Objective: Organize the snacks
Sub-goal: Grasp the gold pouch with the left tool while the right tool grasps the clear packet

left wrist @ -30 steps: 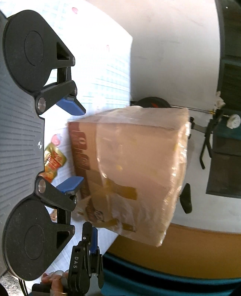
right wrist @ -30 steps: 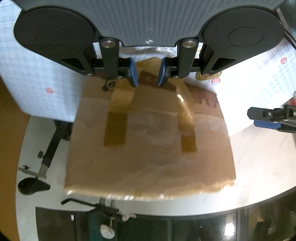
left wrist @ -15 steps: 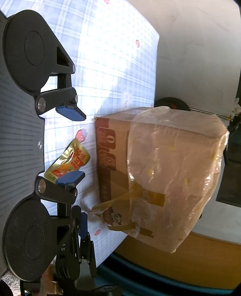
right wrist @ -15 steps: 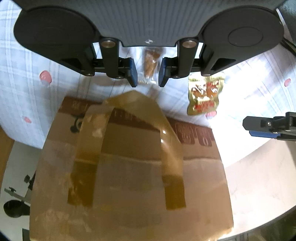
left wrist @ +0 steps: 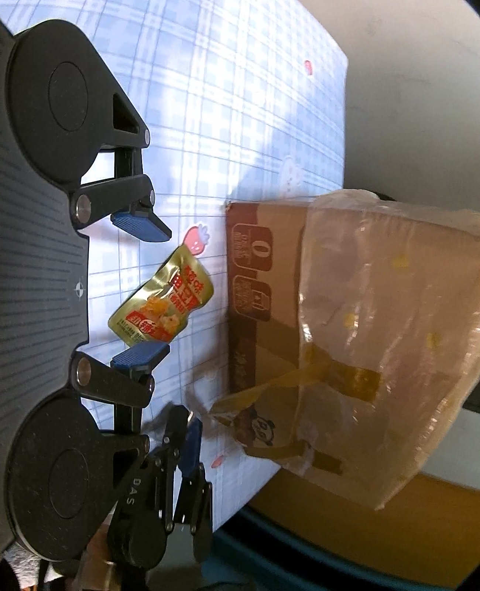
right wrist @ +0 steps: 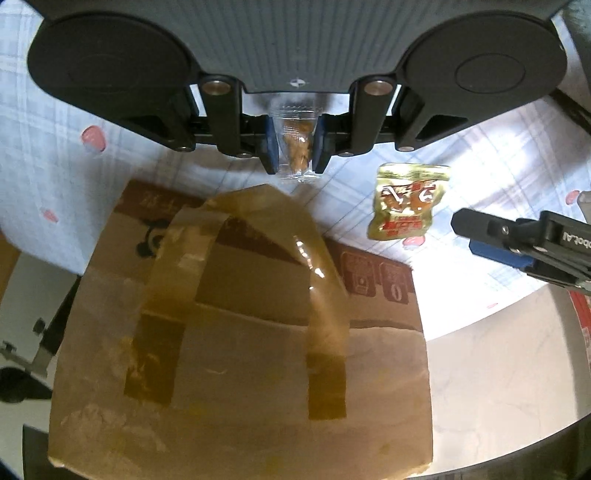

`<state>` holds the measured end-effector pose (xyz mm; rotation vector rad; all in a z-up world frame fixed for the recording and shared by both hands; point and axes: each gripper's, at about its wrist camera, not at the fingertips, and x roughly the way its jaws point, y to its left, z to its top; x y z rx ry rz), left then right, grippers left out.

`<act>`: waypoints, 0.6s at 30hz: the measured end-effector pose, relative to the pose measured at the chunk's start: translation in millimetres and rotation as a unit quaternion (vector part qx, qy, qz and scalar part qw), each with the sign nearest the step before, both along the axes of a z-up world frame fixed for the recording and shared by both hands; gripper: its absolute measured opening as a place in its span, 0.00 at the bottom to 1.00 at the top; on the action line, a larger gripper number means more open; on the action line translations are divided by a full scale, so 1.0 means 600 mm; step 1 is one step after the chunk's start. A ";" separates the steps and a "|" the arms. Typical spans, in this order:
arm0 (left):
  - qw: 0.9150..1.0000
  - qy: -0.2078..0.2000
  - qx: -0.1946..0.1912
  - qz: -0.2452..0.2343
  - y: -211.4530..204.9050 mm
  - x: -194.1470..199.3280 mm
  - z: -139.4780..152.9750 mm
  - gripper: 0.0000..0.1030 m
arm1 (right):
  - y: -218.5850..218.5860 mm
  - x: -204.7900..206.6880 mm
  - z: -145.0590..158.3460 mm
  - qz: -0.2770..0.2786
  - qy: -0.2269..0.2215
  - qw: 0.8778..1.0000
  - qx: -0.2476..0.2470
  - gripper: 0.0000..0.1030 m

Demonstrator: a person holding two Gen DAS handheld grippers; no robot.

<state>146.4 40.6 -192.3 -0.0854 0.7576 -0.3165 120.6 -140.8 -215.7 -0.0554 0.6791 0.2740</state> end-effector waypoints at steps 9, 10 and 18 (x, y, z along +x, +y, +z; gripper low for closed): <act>0.998 0.037 0.005 0.046 -0.043 0.030 -0.022 0.60 | -0.019 -0.002 -0.010 -0.039 -0.024 0.999 0.008 0.21; 0.998 0.037 0.009 0.050 -0.047 0.033 -0.022 0.60 | -0.024 -0.001 -0.010 -0.046 -0.023 0.999 0.012 0.21; 0.993 0.039 0.052 0.098 -0.093 0.067 -0.028 0.61 | -0.041 -0.006 -0.008 -0.047 -0.029 0.998 0.028 0.21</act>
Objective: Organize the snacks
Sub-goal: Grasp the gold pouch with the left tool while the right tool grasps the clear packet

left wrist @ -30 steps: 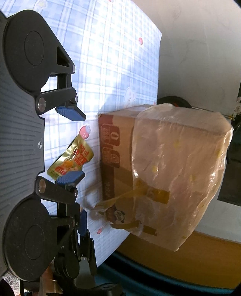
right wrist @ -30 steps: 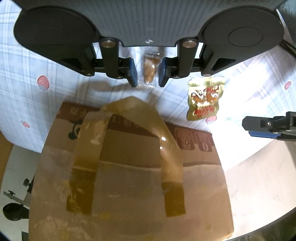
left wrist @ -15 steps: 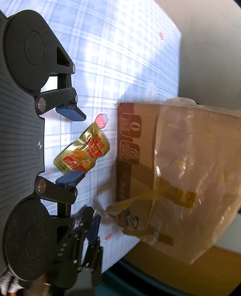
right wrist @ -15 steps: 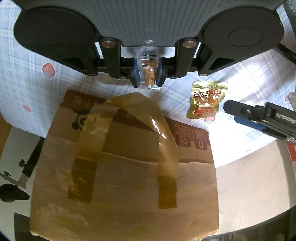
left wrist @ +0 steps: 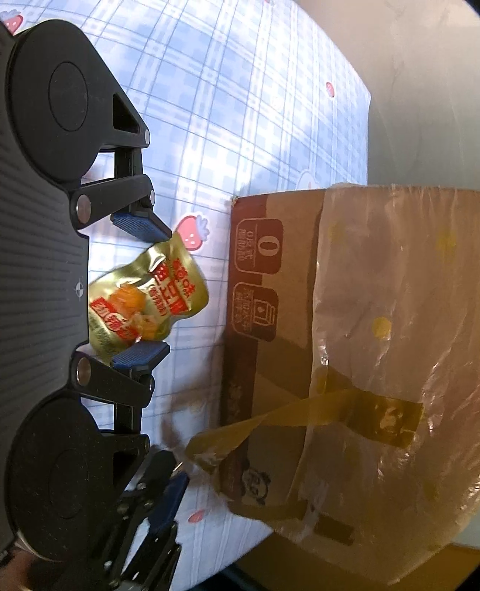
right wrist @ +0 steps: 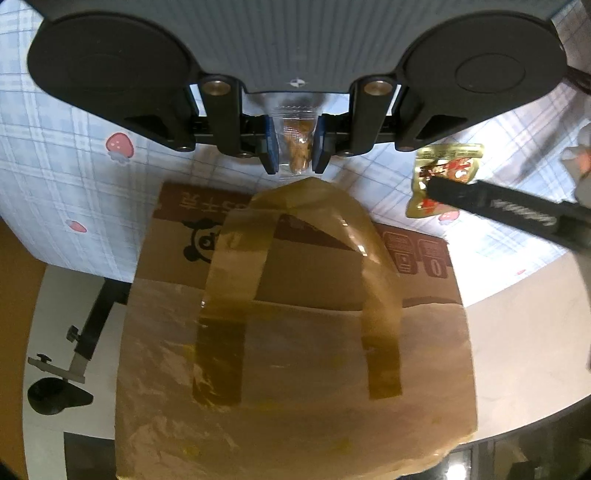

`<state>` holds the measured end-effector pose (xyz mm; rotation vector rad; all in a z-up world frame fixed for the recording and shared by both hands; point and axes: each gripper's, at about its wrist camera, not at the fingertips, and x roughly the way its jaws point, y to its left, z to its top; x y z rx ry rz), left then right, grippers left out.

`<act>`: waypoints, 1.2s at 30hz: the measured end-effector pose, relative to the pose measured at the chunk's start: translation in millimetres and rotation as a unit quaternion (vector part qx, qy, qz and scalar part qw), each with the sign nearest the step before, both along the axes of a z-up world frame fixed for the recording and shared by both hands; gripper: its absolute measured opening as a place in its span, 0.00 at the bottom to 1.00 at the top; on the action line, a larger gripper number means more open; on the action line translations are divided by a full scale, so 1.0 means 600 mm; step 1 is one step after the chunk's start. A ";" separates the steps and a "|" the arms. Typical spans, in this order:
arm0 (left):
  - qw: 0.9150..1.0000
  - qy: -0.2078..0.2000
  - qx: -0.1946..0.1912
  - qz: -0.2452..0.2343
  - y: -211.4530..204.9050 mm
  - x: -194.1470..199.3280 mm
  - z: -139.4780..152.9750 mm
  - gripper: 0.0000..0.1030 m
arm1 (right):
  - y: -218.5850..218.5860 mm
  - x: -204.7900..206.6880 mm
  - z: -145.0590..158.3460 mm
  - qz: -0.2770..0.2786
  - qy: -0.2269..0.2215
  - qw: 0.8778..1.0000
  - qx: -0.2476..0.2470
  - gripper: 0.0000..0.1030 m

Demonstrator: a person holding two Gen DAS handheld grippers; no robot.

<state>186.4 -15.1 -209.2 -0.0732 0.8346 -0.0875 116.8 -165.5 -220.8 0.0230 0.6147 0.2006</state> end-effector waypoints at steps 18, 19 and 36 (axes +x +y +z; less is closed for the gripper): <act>0.997 -0.010 0.063 0.044 -0.041 0.023 -0.021 0.76 | -0.027 -0.013 0.006 0.012 -0.016 0.999 0.048 0.21; 0.997 -0.011 0.063 0.043 -0.041 0.024 -0.022 0.76 | -0.028 -0.013 0.007 0.012 -0.016 0.999 0.048 0.21; 0.998 -0.051 0.029 -0.019 0.000 -0.032 -0.040 0.52 | -0.029 -0.015 0.007 0.009 -0.016 0.998 0.054 0.21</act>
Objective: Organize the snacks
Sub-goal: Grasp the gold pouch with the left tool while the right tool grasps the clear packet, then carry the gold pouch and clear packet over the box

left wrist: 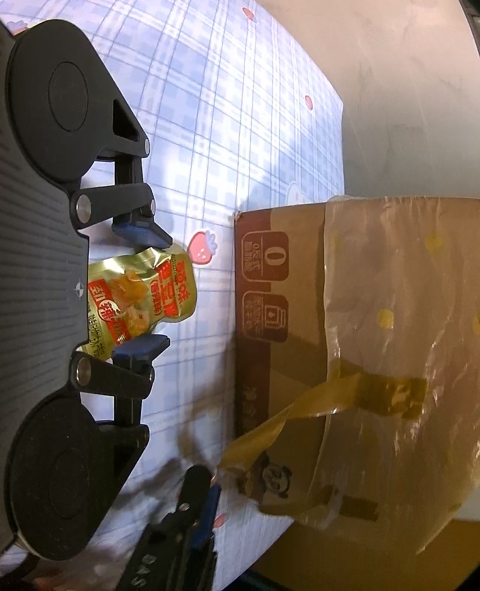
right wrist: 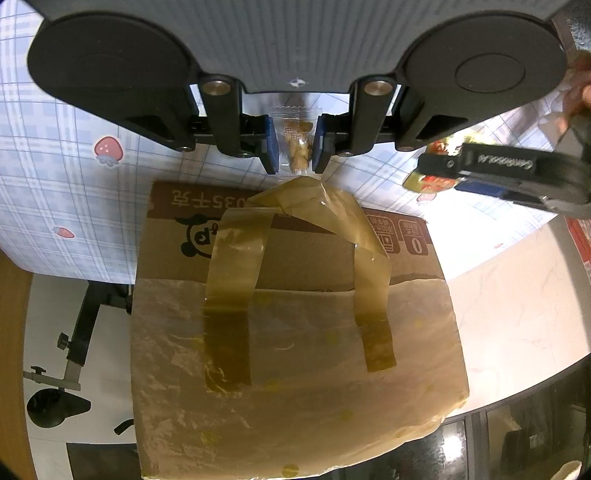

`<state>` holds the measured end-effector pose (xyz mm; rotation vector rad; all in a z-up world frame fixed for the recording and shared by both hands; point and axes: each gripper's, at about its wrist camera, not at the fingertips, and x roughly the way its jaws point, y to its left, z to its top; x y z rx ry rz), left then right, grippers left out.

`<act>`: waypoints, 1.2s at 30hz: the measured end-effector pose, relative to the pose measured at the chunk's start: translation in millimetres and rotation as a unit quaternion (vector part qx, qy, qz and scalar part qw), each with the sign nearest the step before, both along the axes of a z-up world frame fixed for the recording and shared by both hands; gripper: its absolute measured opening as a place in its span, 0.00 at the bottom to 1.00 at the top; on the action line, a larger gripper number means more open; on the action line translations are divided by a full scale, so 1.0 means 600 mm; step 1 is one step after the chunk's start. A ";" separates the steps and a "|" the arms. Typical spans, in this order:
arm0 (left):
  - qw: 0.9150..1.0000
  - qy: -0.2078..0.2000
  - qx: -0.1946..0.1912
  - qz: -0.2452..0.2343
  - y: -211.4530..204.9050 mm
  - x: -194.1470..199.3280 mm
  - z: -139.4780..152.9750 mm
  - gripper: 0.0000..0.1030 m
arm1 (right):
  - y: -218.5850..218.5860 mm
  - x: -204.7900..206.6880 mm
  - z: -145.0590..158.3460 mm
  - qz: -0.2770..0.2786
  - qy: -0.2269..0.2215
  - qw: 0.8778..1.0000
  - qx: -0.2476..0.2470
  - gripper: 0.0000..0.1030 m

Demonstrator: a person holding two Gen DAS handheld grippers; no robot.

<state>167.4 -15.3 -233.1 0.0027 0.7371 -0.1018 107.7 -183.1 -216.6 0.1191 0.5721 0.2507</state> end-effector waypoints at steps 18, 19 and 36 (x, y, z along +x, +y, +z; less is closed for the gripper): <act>0.998 -0.039 -0.009 -0.042 -0.003 -0.048 0.017 0.46 | 0.003 0.003 -0.004 -0.006 0.001 1.000 -0.002 0.21; 0.998 -0.040 -0.011 -0.042 -0.001 -0.046 0.018 0.46 | 0.003 0.003 -0.004 -0.006 0.001 1.000 -0.001 0.21; 0.993 -0.089 -0.045 -0.060 0.022 -0.079 0.086 0.46 | -0.004 -0.022 0.018 0.006 0.012 1.000 0.002 0.21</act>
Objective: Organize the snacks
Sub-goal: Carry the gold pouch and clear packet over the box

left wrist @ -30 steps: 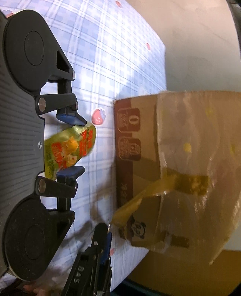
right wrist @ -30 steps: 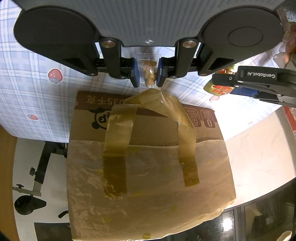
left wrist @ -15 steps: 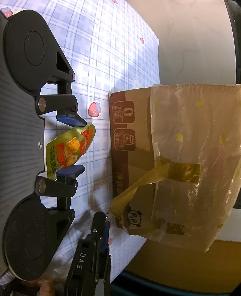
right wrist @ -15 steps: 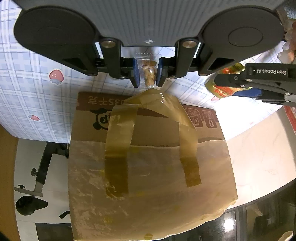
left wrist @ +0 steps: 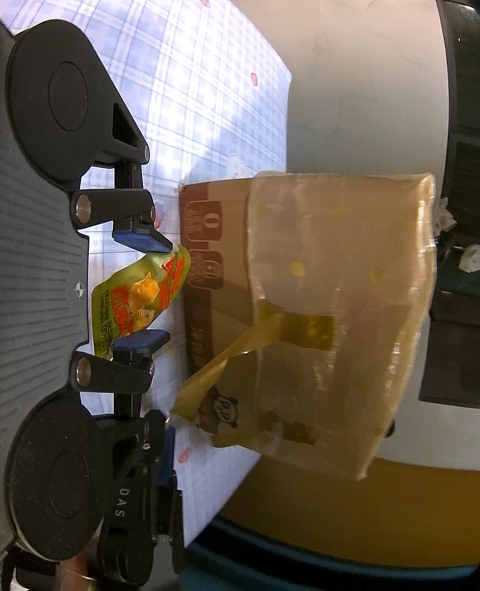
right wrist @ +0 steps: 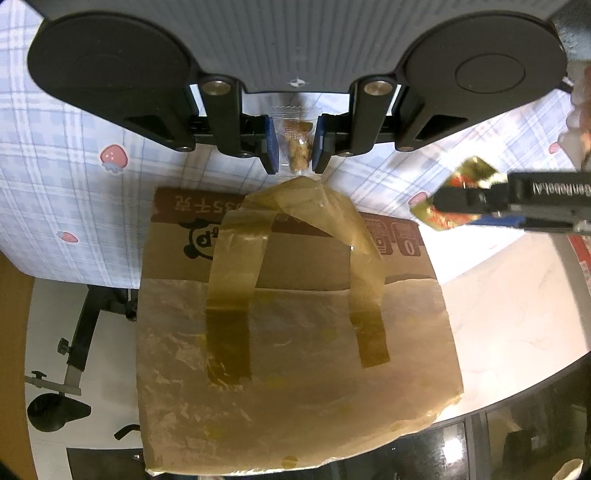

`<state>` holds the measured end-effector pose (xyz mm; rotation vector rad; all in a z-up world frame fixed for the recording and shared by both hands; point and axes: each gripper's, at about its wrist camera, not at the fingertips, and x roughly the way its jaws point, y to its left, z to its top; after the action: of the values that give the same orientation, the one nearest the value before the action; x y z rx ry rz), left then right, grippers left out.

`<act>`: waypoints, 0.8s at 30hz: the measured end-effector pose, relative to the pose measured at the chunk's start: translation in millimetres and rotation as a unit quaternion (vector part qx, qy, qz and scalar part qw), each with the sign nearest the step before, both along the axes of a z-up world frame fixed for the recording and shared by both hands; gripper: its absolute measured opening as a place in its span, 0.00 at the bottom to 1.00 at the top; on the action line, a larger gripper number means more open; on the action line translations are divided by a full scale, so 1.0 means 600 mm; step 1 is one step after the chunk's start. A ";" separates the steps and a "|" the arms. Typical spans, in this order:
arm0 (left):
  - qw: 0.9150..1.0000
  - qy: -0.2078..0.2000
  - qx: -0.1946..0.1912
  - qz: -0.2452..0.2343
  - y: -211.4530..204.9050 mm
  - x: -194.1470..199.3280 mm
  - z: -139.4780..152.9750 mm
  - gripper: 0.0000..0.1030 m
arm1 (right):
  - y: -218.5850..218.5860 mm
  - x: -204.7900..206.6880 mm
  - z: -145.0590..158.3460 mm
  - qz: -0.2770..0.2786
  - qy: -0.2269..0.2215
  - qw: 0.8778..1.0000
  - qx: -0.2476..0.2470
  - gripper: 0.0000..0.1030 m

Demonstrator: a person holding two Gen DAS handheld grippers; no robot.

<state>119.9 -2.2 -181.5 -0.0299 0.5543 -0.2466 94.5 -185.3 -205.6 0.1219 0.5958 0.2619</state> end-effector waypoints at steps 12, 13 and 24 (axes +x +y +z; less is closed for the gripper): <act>0.998 -0.040 -0.046 -0.009 0.034 -0.031 0.074 0.46 | -0.044 -0.033 0.112 0.004 -0.040 0.999 0.003 0.21; 0.998 -0.045 -0.047 -0.008 0.037 -0.032 0.080 0.46 | -0.049 -0.033 0.120 0.002 -0.043 0.999 0.000 0.21; 0.993 -0.100 -0.051 -0.020 0.046 -0.029 0.149 0.46 | -0.091 -0.030 0.219 -0.024 -0.097 0.995 0.016 0.21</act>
<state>102.7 25.3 -92.1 -0.0932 0.3428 -0.3128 76.3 -239.8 -74.2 0.1397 0.3949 0.2334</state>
